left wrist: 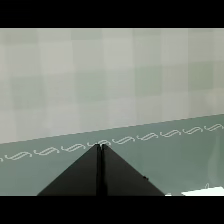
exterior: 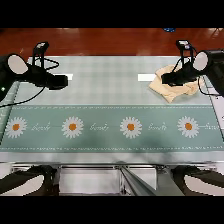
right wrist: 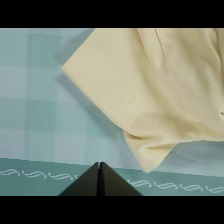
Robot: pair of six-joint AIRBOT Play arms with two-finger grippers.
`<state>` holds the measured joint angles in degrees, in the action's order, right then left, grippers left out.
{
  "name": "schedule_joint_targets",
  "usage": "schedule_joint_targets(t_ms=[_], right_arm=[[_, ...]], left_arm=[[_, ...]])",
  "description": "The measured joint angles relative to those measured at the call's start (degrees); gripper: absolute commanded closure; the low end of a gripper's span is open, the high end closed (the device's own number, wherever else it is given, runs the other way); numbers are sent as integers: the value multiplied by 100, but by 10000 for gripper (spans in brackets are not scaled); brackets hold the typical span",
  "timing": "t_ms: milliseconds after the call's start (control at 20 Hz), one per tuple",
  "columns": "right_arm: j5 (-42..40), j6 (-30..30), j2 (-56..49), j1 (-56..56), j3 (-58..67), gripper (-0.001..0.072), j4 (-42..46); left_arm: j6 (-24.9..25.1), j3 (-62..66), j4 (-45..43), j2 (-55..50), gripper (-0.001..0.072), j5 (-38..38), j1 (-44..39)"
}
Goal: Fold the shirts.
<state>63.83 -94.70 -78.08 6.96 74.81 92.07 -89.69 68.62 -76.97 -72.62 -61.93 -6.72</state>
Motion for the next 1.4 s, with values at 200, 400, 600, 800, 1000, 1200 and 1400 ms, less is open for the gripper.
schedule_joint_targets(t_ms=[200, 400, 600, 800, 1000, 1200, 1400], right_arm=[[-136, -2, 0, 0, 0, 687, 15], [-616, 0, 0, 0, 0, 662, 107], [-1368, 37, -7, -13, 0, 300, 540], [-2210, -640, -136, -369, 0, 303, 1674], [-2538, -1281, -629, -1025, 0, 303, 1849], [-2625, -1333, -1353, -1419, 0, 304, 1290], [-2564, -1246, -1963, -1534, 7, 447, 820]], left_arm=[[0, 0, 0, -13, 682, 310, 0], [4, -2, 2, -31, 594, 841, 0], [-4, -4, -4, -162, 201, 1784, 0], [7, -4, -131, -365, 202, 2793, 28], [4, -4, -188, -557, 202, 3311, 57], [2, -4, -205, -721, 202, 3460, 57], [-7, -4, -140, -780, 202, 3150, 57]])
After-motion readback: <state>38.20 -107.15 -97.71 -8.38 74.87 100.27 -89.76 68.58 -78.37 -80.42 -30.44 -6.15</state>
